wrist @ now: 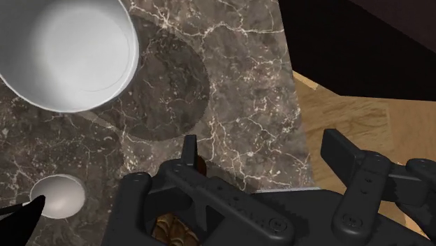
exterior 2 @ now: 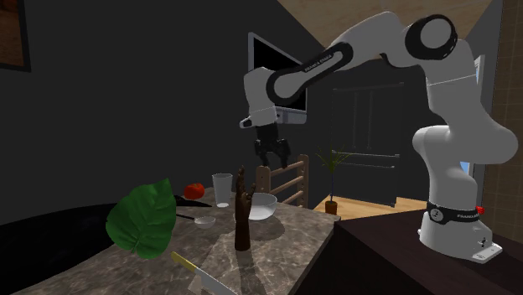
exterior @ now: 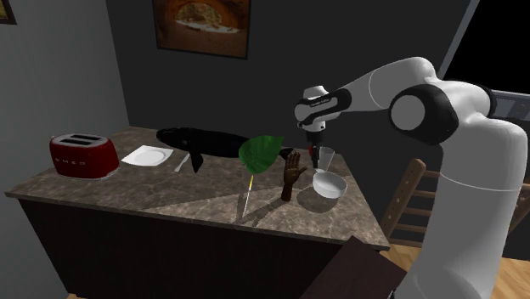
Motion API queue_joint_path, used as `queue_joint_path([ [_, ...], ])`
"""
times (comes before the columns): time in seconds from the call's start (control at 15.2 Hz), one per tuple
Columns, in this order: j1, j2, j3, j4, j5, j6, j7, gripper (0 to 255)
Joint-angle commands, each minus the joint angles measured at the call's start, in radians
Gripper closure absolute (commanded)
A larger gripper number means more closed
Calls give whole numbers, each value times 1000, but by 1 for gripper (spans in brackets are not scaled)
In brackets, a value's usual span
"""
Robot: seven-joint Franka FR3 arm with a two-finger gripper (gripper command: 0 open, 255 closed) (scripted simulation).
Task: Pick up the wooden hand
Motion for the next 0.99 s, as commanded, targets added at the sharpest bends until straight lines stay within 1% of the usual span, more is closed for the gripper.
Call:
queue_joint_path([
  [0.0, -22, 85, 3, 82, 17, 5, -60, 0],
  [0.26, -65, 253, 22, 273, 46, -11, -154, 0],
  [0.33, -70, 270, 25, 293, 48, -14, -162, 0],
  [0.79, -74, 310, 32, 251, 57, 67, -155, 0],
  [0.92, -74, 310, 32, 250, 57, 67, -155, 0],
])
